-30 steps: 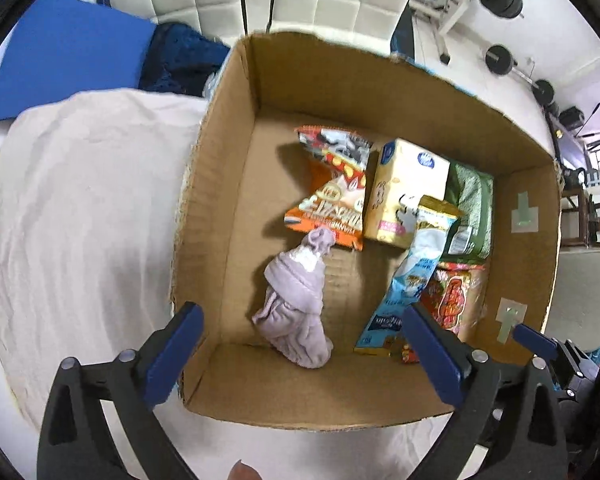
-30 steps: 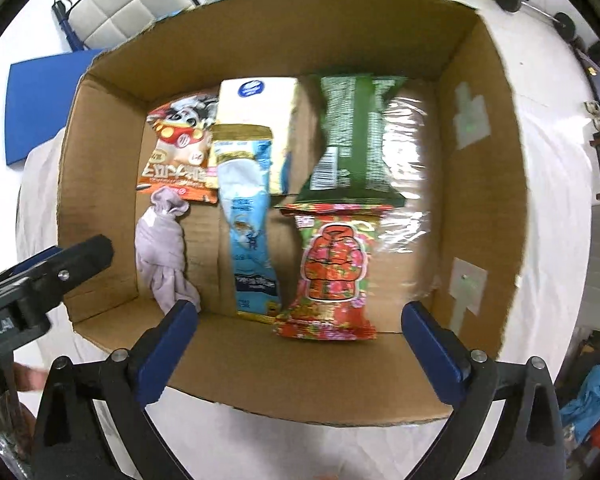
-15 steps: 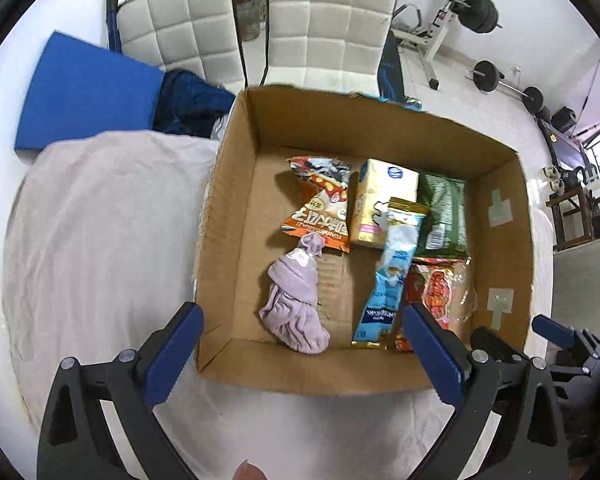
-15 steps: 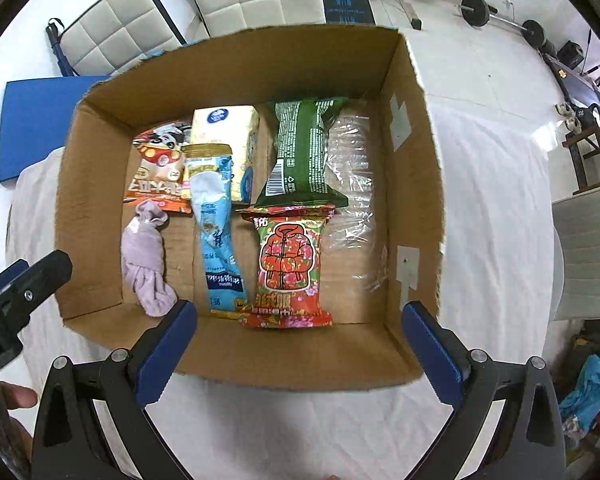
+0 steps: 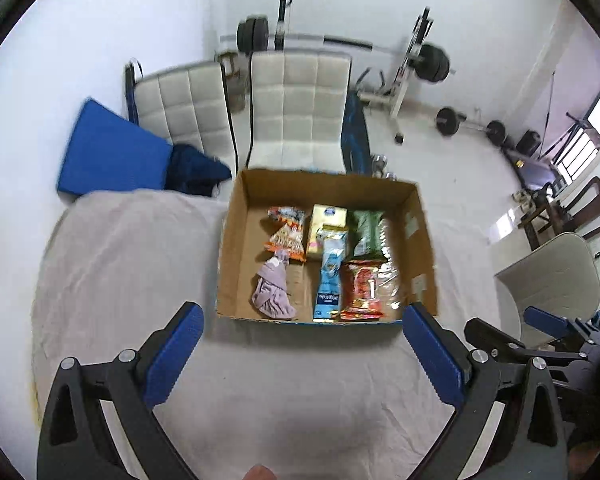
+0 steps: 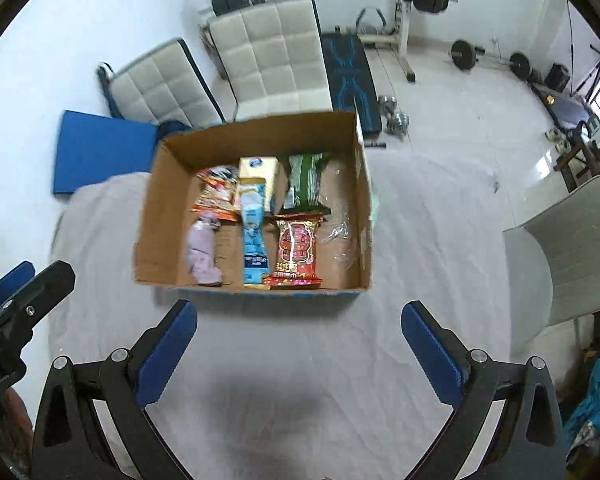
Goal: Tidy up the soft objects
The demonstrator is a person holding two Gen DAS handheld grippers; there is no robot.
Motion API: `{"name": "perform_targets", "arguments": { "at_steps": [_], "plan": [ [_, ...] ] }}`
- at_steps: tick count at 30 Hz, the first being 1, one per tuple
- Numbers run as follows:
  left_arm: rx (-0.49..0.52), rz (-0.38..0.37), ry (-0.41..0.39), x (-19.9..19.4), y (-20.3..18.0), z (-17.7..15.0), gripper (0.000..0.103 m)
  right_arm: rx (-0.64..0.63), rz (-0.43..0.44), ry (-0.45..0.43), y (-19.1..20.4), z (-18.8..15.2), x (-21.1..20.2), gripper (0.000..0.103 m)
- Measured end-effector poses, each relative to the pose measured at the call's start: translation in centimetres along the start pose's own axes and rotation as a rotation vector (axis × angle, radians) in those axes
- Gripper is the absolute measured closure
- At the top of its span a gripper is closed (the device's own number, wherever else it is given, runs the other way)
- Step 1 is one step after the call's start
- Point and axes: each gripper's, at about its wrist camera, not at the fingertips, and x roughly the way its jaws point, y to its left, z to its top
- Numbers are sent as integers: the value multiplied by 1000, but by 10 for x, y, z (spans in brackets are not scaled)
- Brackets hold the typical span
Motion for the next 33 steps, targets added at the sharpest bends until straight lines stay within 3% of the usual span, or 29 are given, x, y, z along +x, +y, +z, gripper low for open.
{"name": "perform_targets", "arguments": {
  "at_steps": [8, 18, 26, 33],
  "plan": [
    [5, 16, -46, -73, -9, -19, 1, -48, -5, -136, 10, -34, -106, 0],
    [-25, 29, -101, -128, -8, -38, 1, -49, 21, -172, 8, -68, -179, 0],
    [3, 64, -150, -136, -16, -43, 1, -35, 5, -243, 5, -72, -205, 0],
    [-3, 63, -154, -133, -14, -43, 1, -31, 4, -256, 7, -66, -203, 0]
  ]
}}
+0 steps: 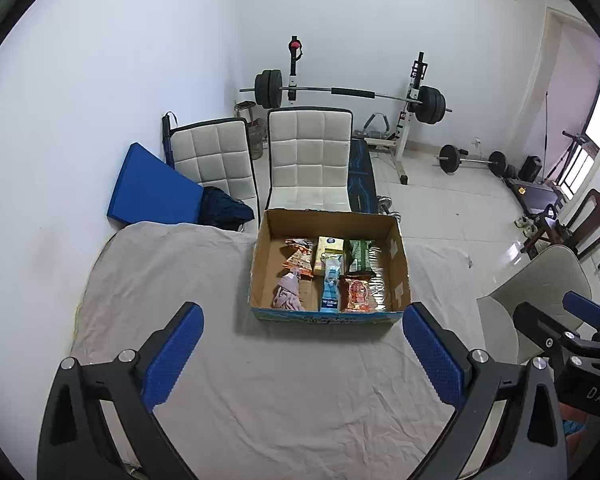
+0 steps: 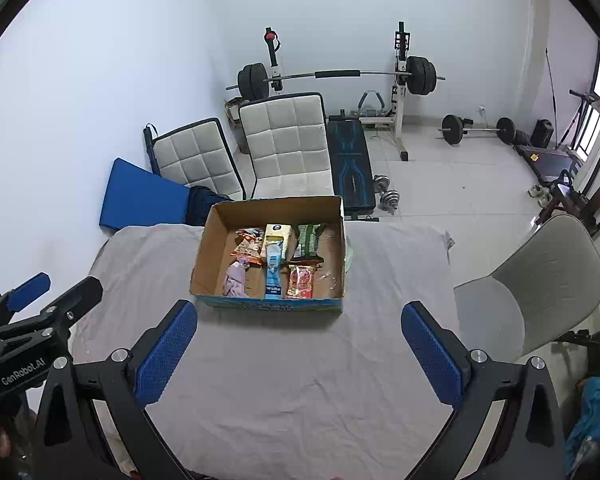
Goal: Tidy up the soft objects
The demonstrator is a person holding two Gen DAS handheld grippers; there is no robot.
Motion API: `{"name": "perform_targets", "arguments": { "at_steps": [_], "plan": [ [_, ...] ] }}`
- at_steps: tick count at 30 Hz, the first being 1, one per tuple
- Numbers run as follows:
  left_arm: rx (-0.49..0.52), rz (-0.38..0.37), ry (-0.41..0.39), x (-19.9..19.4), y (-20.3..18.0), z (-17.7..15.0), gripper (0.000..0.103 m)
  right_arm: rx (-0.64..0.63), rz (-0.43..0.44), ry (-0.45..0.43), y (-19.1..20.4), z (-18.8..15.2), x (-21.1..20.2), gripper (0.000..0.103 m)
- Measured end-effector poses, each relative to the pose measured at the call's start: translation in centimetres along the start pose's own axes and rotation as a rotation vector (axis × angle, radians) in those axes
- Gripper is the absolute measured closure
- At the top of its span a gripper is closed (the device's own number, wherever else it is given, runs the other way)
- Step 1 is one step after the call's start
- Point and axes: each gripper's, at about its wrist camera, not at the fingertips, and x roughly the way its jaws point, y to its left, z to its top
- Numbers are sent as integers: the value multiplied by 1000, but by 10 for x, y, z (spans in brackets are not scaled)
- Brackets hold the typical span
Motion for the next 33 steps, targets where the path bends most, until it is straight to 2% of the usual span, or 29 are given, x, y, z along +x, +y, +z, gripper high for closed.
{"name": "perform_targets", "arguments": {
  "at_steps": [33],
  "plan": [
    [-24, 28, -14, -4, 10, -1, 1, 6, -49, -23, 0, 4, 1, 0]
  ]
}}
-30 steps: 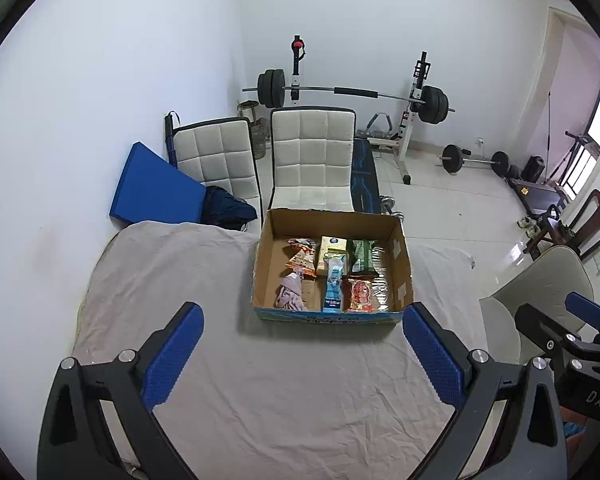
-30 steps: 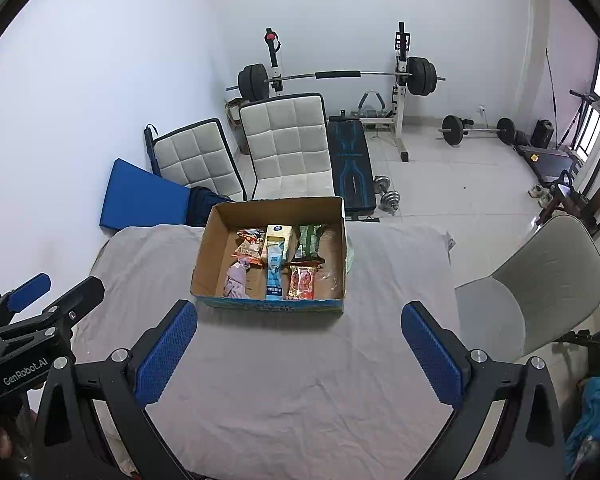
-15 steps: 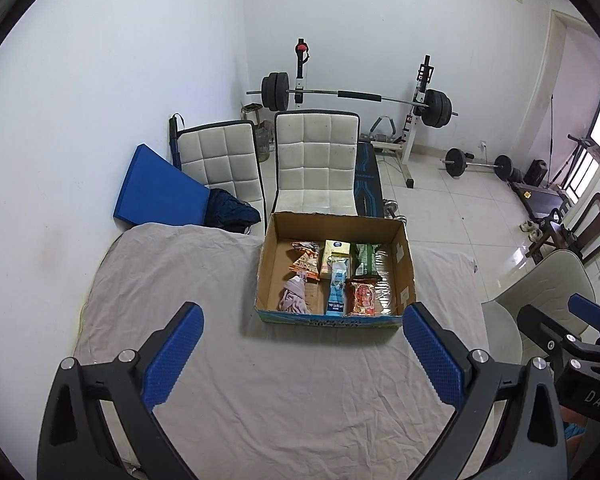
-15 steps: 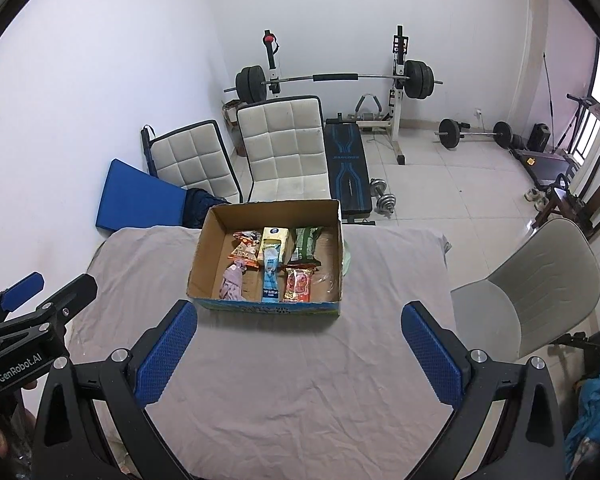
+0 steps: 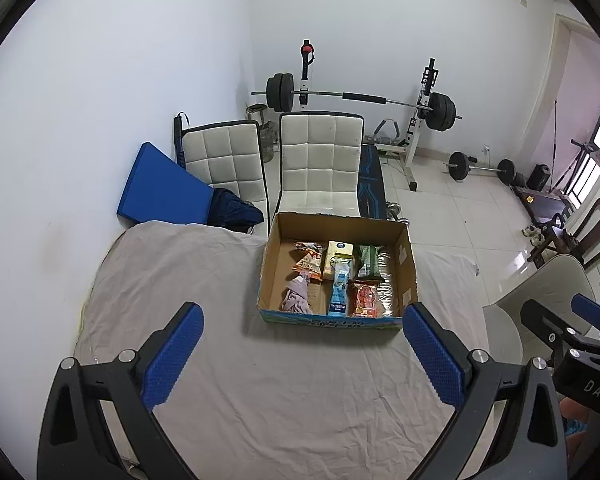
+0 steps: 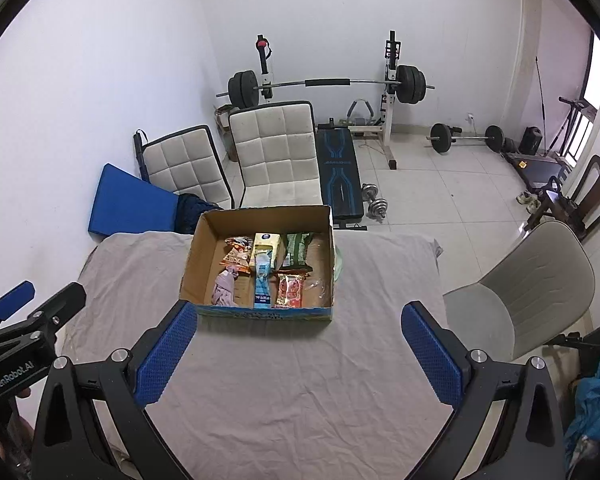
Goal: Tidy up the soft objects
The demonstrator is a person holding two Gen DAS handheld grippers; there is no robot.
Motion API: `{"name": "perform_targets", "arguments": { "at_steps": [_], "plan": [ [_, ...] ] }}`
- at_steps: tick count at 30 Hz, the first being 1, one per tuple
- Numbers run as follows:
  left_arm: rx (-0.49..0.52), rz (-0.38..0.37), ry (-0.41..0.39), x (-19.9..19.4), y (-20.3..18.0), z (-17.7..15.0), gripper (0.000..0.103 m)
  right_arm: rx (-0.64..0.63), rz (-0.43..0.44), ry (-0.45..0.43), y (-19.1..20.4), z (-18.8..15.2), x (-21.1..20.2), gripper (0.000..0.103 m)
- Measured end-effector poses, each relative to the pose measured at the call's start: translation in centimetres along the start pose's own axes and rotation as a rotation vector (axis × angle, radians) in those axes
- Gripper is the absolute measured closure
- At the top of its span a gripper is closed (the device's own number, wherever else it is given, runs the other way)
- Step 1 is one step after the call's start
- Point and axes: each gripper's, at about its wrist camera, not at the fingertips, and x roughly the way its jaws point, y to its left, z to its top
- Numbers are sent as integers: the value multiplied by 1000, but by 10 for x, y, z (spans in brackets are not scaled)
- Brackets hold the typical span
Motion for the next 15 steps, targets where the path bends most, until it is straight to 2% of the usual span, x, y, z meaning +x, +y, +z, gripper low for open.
{"name": "perform_targets", "arguments": {
  "at_steps": [15],
  "plan": [
    [-4, -10, 7, 2, 1, -2, 1, 7, 0, 7, -3, -3, 1, 0]
  ]
}}
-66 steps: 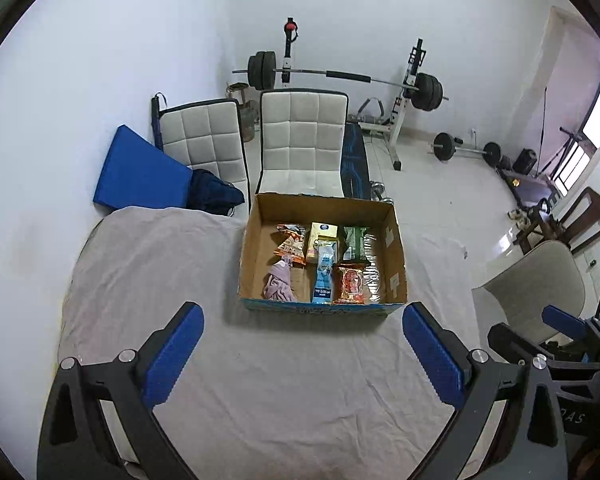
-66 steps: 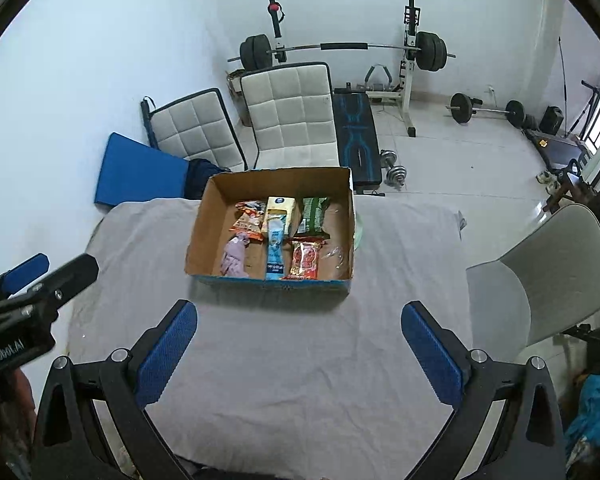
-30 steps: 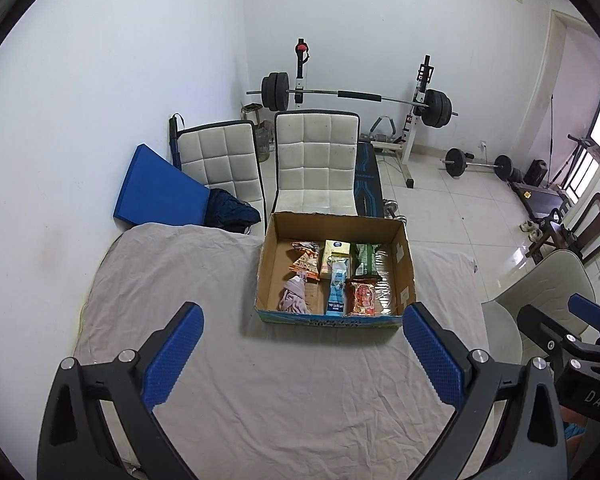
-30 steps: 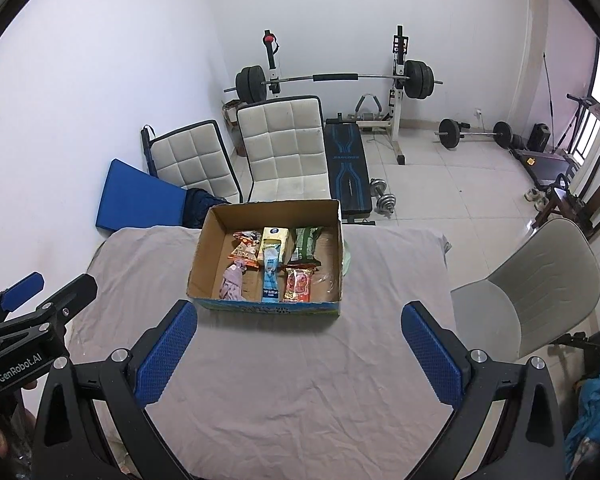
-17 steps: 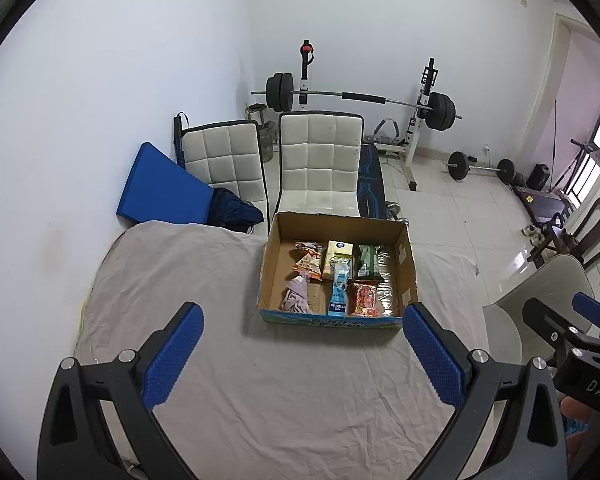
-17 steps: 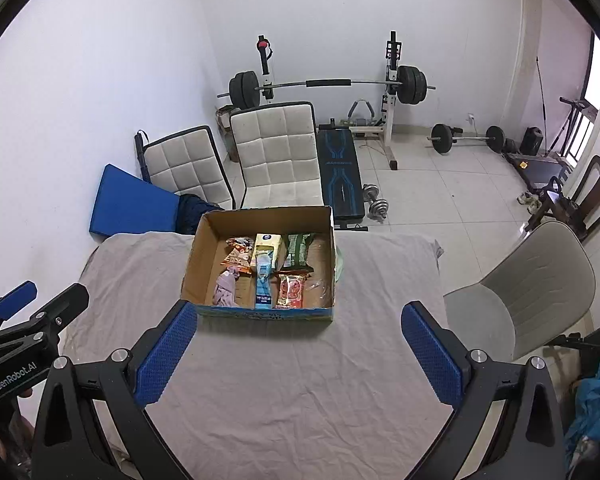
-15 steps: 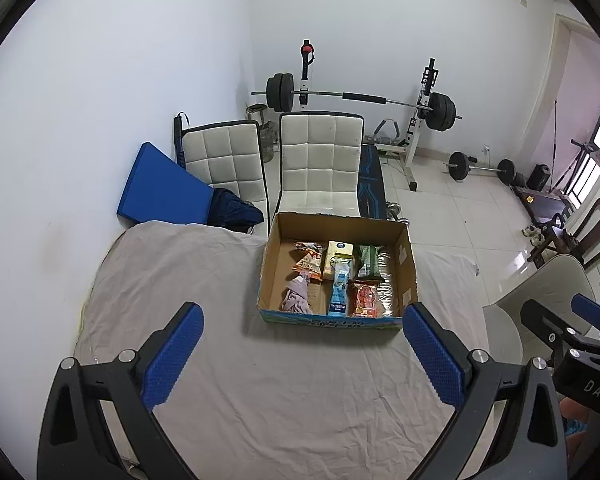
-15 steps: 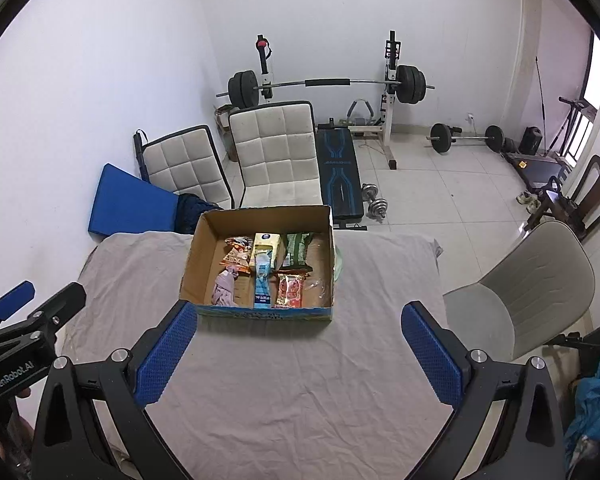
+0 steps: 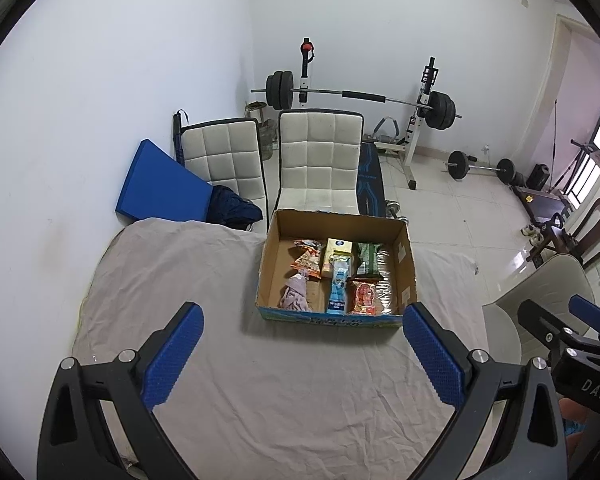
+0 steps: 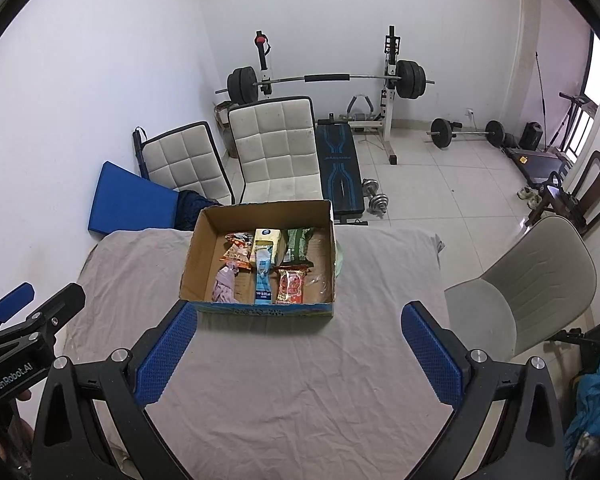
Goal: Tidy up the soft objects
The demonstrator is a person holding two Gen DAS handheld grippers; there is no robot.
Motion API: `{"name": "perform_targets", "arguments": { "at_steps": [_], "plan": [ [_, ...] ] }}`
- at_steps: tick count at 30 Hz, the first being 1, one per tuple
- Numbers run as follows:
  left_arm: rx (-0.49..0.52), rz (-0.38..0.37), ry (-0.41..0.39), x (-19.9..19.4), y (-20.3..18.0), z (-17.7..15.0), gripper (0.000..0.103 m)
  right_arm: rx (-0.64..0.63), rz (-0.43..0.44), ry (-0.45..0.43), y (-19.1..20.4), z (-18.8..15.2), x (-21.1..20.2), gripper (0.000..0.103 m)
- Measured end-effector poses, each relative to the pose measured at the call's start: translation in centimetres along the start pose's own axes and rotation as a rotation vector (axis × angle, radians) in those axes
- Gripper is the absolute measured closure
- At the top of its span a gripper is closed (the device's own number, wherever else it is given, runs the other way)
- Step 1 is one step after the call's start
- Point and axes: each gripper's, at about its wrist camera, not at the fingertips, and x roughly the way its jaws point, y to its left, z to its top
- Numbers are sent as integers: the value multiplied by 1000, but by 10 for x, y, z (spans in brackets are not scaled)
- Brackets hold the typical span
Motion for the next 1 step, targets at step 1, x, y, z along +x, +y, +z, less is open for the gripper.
{"name": "perform_targets", "arguments": {
  "at_steps": [1],
  "plan": [
    [2, 0, 0, 0, -1, 0, 1, 0, 0, 0, 0, 0, 0, 0]
  ]
}}
